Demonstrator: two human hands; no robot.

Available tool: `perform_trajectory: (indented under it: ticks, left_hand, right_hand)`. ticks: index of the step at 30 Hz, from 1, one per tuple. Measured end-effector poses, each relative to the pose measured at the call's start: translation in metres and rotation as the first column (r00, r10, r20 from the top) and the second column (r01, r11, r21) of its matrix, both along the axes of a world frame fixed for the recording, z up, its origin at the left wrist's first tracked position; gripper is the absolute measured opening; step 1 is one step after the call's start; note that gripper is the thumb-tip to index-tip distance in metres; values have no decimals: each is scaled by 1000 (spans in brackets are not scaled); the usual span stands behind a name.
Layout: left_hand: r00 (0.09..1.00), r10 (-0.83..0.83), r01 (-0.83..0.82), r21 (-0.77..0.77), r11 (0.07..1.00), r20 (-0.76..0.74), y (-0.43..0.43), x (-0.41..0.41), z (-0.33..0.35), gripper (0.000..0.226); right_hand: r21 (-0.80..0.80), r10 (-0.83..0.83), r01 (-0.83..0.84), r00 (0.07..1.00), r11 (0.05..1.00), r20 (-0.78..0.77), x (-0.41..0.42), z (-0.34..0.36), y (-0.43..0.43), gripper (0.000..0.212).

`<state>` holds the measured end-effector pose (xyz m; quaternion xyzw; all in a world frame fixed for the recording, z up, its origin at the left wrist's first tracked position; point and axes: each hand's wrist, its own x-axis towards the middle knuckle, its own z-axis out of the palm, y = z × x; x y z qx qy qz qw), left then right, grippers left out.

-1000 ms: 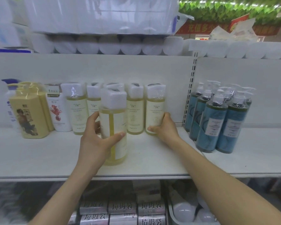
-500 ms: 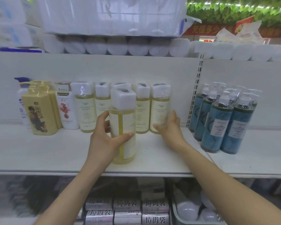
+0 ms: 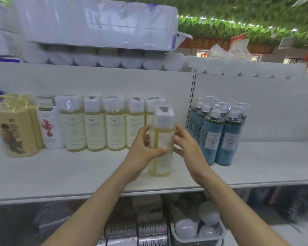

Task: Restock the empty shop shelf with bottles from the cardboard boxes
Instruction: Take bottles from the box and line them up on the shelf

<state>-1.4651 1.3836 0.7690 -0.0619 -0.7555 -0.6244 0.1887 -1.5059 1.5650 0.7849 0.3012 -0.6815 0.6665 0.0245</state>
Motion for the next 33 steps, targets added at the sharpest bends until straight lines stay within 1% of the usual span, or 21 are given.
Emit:
perform_trajectory:
  ticks: [2,4,5,7,9,10,12,13,14,15,16,17,18,21,24,27,29,33]
  left_hand:
    - [992,-121,121,5,993,25,-4,-8,3,86]
    - [973,-226,226,-4,974,50,-13,-12,8,81]
    - [963,-262,264,-26,964,61,-19,-13,11,79]
    - [953,-294,301,-119,946,78,-30,-12,16,77]
    - [956,-282,292,-193,937,77,-42,-10,15,79]
    - [965,-251,261,-214,941,71,-47,-8,14,80]
    - [991,-132,136,-303,943,33,-55,-5,11,76]
    - [999,-50,44,-397,917,-4,-59,-5,10,73]
    - [998,26,-51,-524,850,-56,-62,-5,8,69]
    - [990,69,-132,-657,742,-120,-64,-5,6,65]
    - [980,80,-191,-757,625,-182,-65,-6,4,62]
    - [971,68,-231,-816,529,-231,-65,-8,2,59]
    - [963,48,-258,-849,461,-266,-63,-9,0,57]
    - [940,18,-330,-893,307,-341,-54,-14,-7,60]
    - [921,39,-386,-900,202,-387,-46,-24,-17,67]
    - [917,58,-398,-911,105,-394,-45,-39,-24,75]
    - [916,83,-399,-914,75,-393,-44,-48,-26,81]
    - [906,153,-409,-910,69,-396,-36,-62,-31,87]
  right_hand:
    - [-1,-9,9,1000,1000,-4,-2,-6,9,48]
    - [66,-22,24,999,998,-33,-2,-13,14,60]
    - [106,-31,34,999,994,-34,-2,-17,15,66]
    - [176,-17,17,1000,984,-1,-2,-26,13,76]
    - [249,-7,2,1000,969,21,-4,-32,8,82]
    - [282,-25,19,1000,959,19,-5,-34,6,83]
    - [318,-91,83,996,944,13,-7,-36,1,84]
    - [321,-122,113,993,940,7,-8,-38,-1,85]
    - [315,-146,140,989,939,-3,-9,-40,-3,86]
    - [302,-175,172,984,938,-19,-11,-42,-6,86]
    - [282,-213,215,976,935,-39,-12,-44,-8,86]
    - [262,-257,264,964,928,-60,-15,-45,-10,85]
    - [244,-301,310,951,919,-76,-18,-45,-12,83]
    - [240,-399,416,909,877,-118,-25,-42,-13,81]
    - [285,-456,494,869,821,-192,-27,-46,-13,82]
    - [297,-474,518,855,802,-210,-29,-49,-16,78]
    - [298,-484,518,856,802,-184,-35,-46,-19,75]
    - [329,-504,518,853,790,-134,-51,-38,-23,68]
